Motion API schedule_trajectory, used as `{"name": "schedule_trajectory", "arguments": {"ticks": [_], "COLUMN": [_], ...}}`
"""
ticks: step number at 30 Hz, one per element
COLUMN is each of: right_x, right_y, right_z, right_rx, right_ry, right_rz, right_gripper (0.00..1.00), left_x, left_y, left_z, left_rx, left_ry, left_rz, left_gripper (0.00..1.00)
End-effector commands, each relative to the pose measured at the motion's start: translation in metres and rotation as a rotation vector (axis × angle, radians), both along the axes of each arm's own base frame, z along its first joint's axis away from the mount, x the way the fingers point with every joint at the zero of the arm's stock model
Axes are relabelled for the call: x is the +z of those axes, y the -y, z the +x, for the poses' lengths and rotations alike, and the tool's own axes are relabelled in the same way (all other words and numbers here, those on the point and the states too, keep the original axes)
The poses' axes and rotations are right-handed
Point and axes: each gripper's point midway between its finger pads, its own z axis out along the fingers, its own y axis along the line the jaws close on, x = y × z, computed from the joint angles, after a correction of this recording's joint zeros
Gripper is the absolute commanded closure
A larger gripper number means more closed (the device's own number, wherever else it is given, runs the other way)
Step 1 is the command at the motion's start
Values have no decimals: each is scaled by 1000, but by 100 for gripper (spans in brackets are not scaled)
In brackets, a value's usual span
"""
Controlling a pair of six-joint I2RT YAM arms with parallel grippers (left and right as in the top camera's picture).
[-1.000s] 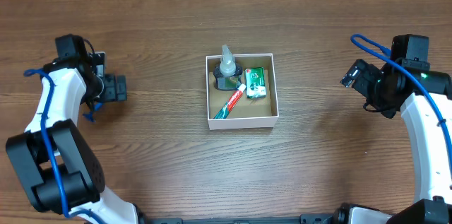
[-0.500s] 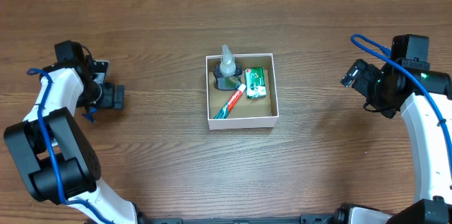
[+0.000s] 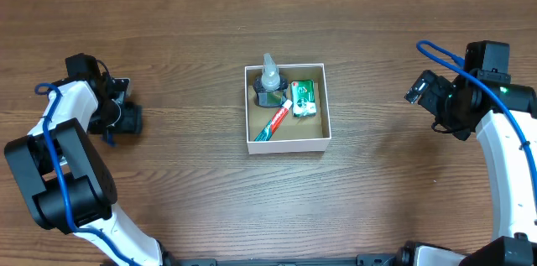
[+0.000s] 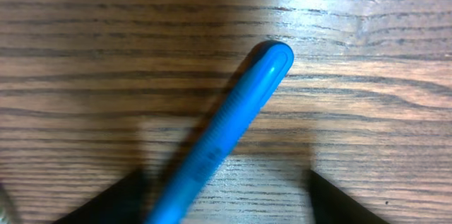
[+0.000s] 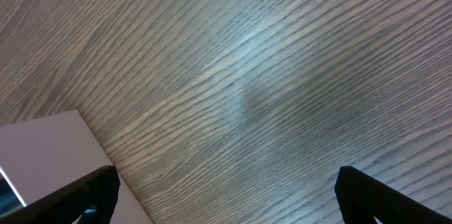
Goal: Pack container
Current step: 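Move the left gripper to the blue razor and grasp it, then carry the blue razor into the box and release it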
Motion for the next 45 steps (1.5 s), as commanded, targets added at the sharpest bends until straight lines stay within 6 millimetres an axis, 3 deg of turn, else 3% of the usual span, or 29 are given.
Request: {"name": "schedule_trajectory", "arguments": {"ticks": [1, 13, 19, 21, 24, 27, 32, 36, 37, 40, 45], "right_x": [2, 2, 1, 1, 1, 1, 1, 1, 1, 1, 1], "right_y": [1, 1, 2, 3, 3, 3, 3, 3, 3, 3, 3], "right_z": [0, 0, 0, 0, 0, 0, 0, 0, 0, 0, 0], "right_rx": [1, 1, 0, -3, -3, -3, -3, -3, -3, -3, -3], "right_ry": [8, 8, 7, 5, 6, 5, 6, 6, 6, 5, 5], "right_rz": [-12, -12, -16, -22, -22, -22, -23, -22, -22, -22, -22], "right_gripper": [0, 0, 0, 0, 0, 0, 0, 0, 0, 0, 0], "left_x": [-17, -17, -9, 4, 41, 95, 186, 237, 247, 256, 247], "left_y": [5, 5, 2, 0, 3, 11, 68, 139, 166, 228, 332], "left_z": [-8, -7, 1, 11, 34, 57, 78, 76, 72, 59, 23], "left_rx": [7, 29, 48, 52, 81, 88, -57, -278, -366, -580, -955], "left_ry": [-48, -43, -15, 20, 121, 236, 439, 563, 587, 605, 598], "left_rz": [-36, -36, -27, -22, -55, -69, -144, -150, -134, -82, -49], "left_gripper": [65, 95, 96, 96, 96, 96, 96, 96, 96, 96, 96]}}
